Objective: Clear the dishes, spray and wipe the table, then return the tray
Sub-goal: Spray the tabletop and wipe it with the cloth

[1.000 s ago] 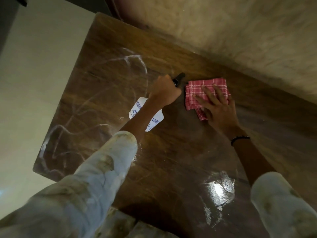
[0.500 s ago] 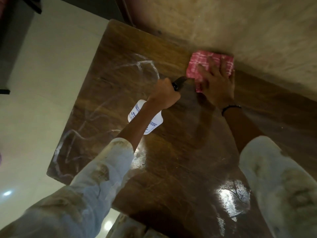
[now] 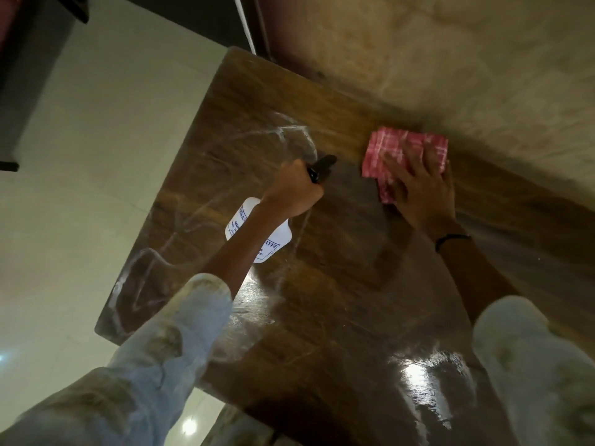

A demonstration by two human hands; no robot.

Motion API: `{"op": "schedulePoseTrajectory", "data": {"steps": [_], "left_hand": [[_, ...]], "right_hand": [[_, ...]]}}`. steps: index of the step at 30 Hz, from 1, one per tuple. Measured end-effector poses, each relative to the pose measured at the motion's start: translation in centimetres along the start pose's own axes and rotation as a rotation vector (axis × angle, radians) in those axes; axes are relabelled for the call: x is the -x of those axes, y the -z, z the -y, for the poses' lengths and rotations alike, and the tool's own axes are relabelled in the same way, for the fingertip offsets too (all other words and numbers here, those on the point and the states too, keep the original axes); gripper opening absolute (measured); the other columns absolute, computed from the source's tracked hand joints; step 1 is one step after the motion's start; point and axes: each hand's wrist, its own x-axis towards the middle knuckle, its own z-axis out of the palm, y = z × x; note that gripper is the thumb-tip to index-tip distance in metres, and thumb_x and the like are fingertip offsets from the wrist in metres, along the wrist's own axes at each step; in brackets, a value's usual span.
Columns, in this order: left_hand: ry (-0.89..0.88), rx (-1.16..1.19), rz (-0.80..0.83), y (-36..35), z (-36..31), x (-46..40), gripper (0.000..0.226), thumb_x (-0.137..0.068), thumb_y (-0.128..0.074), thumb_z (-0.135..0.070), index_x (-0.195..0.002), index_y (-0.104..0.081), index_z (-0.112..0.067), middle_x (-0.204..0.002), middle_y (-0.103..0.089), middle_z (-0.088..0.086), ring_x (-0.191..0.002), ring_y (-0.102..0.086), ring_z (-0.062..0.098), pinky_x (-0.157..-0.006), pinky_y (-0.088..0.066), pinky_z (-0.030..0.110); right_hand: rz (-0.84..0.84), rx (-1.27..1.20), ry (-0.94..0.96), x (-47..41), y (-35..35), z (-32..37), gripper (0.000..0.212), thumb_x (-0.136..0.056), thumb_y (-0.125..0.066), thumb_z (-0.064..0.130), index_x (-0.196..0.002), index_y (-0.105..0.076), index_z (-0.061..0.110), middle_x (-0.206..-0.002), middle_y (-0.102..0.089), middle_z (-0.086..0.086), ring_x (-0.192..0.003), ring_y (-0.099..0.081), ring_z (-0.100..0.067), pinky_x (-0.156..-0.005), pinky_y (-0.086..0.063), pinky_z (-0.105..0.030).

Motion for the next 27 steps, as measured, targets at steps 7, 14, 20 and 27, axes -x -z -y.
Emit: {"op": "schedulePoseTrajectory", "data": {"steps": [7, 14, 20, 27], "left_hand": [[0.033, -0.012, -0.013, 1.2, 1.5, 0.1, 0.021, -0.079, -0.060, -0.015, -0.095, -0.060, -0.001, -0.091, -0.062, 0.018, -0.073, -0.061, 0.028, -0.060, -0.047, 0.031], [0.056, -0.076, -0.022, 2.3, 2.2, 0.3, 0.036, -0.084, -0.059, -0.016, -0.114, -0.051, 0.001, -0.118, -0.050, 0.020, -0.096, -0.054, 0.029, -0.080, -0.043, 0.034], [0.102, -0.054, -0.109, 2.8, 2.9, -0.4, 0.041, -0.080, -0.061, -0.017, -0.113, -0.051, 0.005, -0.116, -0.054, 0.023, -0.102, -0.057, 0.035, -0.084, -0.051, 0.041], [0.088, -0.029, -0.106, 3.7, 3.6, -1.0, 0.040, -0.076, -0.063, -0.017, -0.110, -0.056, 0.004, -0.107, -0.061, 0.022, -0.091, -0.062, 0.032, -0.079, -0.054, 0.040]], "right_hand": [[-0.053, -0.078, 0.004, -4.0, -0.4, 8.3, 0.053, -0.096, -0.044, 0.029, -0.146, -0.029, 0.036, -0.160, -0.012, 0.000, -0.146, -0.003, -0.038, -0.110, -0.009, -0.067], [-0.008, 0.053, 0.184, 1.9, -2.2, 4.4, 0.051, -0.096, -0.026, 0.045, -0.147, -0.023, 0.040, -0.160, -0.014, 0.001, -0.147, -0.007, -0.031, -0.109, -0.021, -0.064], [-0.011, 0.033, 0.158, 1.9, -2.2, 4.8, 0.051, -0.096, -0.028, 0.043, -0.146, -0.027, 0.038, -0.159, -0.016, 0.001, -0.147, -0.008, -0.031, -0.107, -0.022, -0.066], [0.001, 0.030, 0.170, 1.6, -1.8, 4.6, 0.052, -0.095, -0.024, 0.045, -0.147, -0.026, 0.039, -0.159, -0.015, 0.001, -0.147, -0.007, -0.031, -0.108, -0.022, -0.065]]}}
